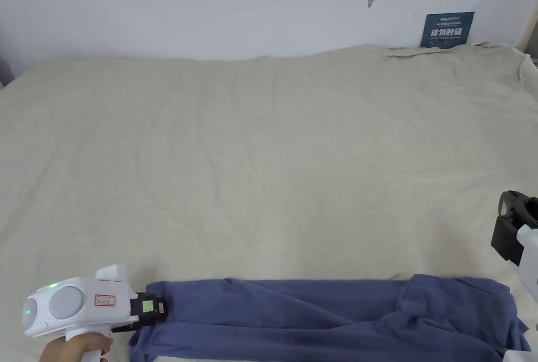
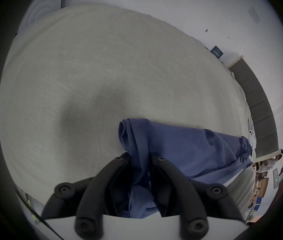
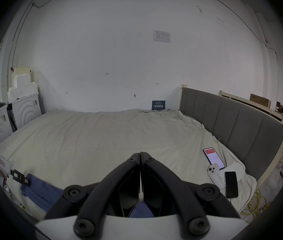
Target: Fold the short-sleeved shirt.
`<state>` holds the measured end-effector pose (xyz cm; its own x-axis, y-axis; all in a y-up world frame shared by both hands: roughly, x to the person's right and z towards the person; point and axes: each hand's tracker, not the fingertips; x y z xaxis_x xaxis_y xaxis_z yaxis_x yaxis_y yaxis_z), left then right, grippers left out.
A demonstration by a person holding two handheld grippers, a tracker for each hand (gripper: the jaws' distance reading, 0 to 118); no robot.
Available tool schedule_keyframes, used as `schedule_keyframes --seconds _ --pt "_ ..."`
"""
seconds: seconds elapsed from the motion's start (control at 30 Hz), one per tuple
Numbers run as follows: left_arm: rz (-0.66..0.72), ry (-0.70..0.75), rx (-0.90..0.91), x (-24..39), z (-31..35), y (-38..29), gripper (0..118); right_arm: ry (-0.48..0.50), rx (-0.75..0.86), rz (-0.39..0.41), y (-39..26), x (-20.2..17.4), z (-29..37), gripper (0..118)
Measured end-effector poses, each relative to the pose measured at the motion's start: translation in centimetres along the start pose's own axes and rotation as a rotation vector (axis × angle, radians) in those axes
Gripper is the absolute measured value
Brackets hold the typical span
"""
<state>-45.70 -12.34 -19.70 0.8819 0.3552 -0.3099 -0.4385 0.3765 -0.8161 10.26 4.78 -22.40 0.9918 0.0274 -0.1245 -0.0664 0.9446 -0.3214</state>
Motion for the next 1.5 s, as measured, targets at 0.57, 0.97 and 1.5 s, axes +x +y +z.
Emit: schedule_keyframes --seconds 0.57,0.97,1.5 --pt "-0.052 0.017 0.113 1.1 8.3 1.2 1 0.007 0.022 -0.022 0.5 0.9 0.6 0" --pt "-0.008 0.06 0.124 4.0 12.5 1.1 1 0.024 0.037 -0.032 0.4 1.7 1.2 0" --pt "-0.184 -0.162 -0.038 21.1 1.8 -0.6 1 0.011 0.049 -0.039 0.0 4.4 2.4 0"
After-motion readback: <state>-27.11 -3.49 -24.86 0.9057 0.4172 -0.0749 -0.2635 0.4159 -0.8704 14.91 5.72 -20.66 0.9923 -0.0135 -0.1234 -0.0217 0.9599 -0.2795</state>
